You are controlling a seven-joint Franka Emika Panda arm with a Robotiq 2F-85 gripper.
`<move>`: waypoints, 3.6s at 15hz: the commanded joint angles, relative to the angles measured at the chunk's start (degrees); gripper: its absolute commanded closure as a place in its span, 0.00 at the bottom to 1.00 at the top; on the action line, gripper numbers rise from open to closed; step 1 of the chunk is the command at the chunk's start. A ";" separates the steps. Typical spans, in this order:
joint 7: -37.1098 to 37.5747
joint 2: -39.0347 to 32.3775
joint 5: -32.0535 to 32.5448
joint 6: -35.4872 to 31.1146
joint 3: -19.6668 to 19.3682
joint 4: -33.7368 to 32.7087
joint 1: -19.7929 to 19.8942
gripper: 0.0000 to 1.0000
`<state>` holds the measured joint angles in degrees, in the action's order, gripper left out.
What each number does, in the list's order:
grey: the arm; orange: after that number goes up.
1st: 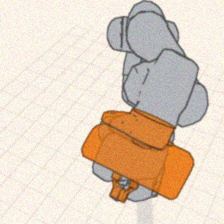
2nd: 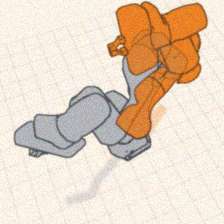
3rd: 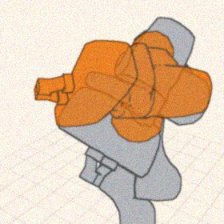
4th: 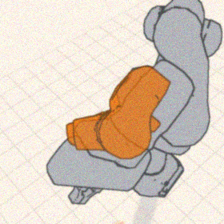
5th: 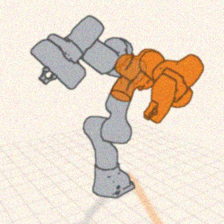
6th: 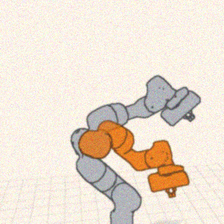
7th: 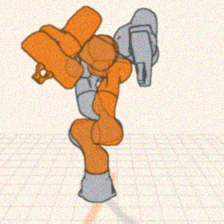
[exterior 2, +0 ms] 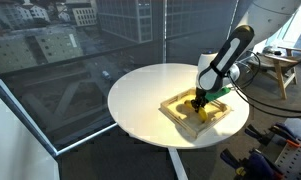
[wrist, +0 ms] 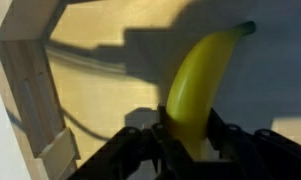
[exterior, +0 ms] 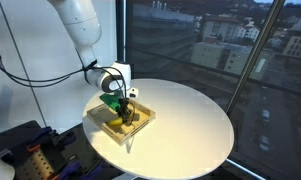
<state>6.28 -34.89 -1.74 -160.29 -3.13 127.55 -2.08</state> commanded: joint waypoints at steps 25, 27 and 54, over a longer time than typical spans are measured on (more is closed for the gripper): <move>-1.26 7.83 1.41 8.16 0.13 -0.40 -0.14 0.84; -1.33 8.49 1.37 8.25 0.23 -0.27 -0.09 0.84; 3.73 18.31 4.42 14.93 -1.55 2.92 -0.62 0.84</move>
<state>6.54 -18.72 0.67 -146.32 -3.76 129.35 -2.33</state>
